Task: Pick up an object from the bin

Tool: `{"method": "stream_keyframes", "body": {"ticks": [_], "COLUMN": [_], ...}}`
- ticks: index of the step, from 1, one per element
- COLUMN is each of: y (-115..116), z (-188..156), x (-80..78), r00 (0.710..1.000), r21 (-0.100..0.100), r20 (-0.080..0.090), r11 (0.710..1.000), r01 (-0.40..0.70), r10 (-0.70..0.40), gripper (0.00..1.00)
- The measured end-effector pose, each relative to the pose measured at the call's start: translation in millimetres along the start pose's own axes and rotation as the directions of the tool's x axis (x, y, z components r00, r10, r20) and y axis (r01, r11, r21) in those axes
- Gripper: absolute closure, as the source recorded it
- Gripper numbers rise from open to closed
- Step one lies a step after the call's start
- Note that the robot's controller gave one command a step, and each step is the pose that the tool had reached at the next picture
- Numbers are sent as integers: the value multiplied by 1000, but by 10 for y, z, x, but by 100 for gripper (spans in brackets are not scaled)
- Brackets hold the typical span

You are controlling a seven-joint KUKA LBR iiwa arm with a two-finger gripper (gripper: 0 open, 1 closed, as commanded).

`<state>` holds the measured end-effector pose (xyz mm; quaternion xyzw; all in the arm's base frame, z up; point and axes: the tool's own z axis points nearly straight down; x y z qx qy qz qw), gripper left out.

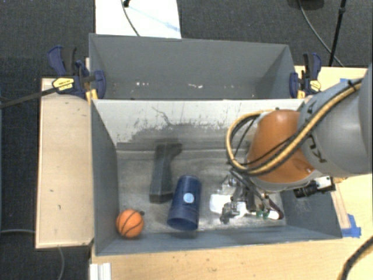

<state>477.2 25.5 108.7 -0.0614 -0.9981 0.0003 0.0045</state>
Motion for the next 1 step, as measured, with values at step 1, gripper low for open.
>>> {"method": "stream_keyframes", "body": {"ticks": [1], "y": [3], "z": [-222], "x": [-20], "r00": [1000], "r21": [-2], "r20": [10], "r11": [1000], "r01": [0], "r10": [0], "gripper": [100]}}
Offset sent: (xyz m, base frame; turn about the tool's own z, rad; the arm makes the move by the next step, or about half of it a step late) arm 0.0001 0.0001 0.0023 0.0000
